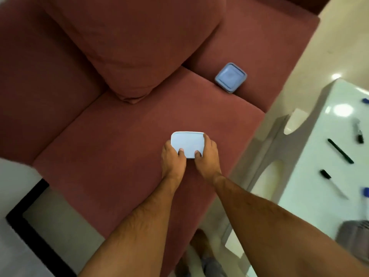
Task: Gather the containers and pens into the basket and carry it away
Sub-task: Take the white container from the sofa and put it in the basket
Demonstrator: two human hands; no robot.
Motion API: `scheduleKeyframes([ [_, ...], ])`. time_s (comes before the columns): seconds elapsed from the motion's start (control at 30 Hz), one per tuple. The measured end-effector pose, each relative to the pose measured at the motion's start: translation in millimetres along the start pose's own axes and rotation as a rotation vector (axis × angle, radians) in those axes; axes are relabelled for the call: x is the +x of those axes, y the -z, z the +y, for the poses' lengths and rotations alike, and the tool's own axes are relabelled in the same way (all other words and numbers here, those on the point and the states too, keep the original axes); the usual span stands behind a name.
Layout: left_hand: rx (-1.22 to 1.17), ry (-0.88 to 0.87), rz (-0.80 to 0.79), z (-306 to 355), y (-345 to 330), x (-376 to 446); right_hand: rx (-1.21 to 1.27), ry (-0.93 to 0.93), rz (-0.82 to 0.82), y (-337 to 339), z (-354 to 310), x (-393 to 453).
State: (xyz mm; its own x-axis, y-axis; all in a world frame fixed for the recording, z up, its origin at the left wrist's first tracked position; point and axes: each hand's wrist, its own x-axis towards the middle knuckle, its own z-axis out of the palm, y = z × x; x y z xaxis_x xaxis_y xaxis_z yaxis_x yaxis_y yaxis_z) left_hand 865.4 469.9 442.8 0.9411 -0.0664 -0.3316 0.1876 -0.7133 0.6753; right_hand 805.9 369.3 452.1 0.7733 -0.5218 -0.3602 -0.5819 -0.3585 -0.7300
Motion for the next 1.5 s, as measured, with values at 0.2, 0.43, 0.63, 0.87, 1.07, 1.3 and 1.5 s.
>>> scheduleKeyframes([
  [0.2, 0.052, -0.139, -0.123, 48.5, -53.4, -52.7, 0.092, -0.072, 0.208, 65.0, 54.3, -34.2],
  [0.43, 0.105, -0.316, -0.288, 87.6, -130.2, -145.0, 0.217, -0.176, 0.463, 139.3, 140.3, -100.1],
  [0.63, 0.143, -0.407, -0.434, 107.2, -189.1, -236.8, 0.251, -0.347, 0.641, 191.3, 214.7, -164.1],
  [0.87, 0.191, -0.457, -0.552, 96.9, -255.1, -336.1, 0.213, -0.49, 0.751, 233.1, 301.7, -239.3],
  [1.07, 0.191, -0.418, -0.676, 94.6, -288.7, -397.0, 0.246, -0.564, 0.799, 255.2, 354.3, -282.8],
  [1.3, 0.256, -0.435, -0.807, 75.1, -315.5, -433.6, 0.153, -0.558, 0.787, 277.5, 392.7, -292.6],
  [1.5, 0.289, -0.367, -0.818, 67.1, -331.9, -449.5, 0.043, -0.42, 0.757, 289.9, 413.5, -284.0],
])
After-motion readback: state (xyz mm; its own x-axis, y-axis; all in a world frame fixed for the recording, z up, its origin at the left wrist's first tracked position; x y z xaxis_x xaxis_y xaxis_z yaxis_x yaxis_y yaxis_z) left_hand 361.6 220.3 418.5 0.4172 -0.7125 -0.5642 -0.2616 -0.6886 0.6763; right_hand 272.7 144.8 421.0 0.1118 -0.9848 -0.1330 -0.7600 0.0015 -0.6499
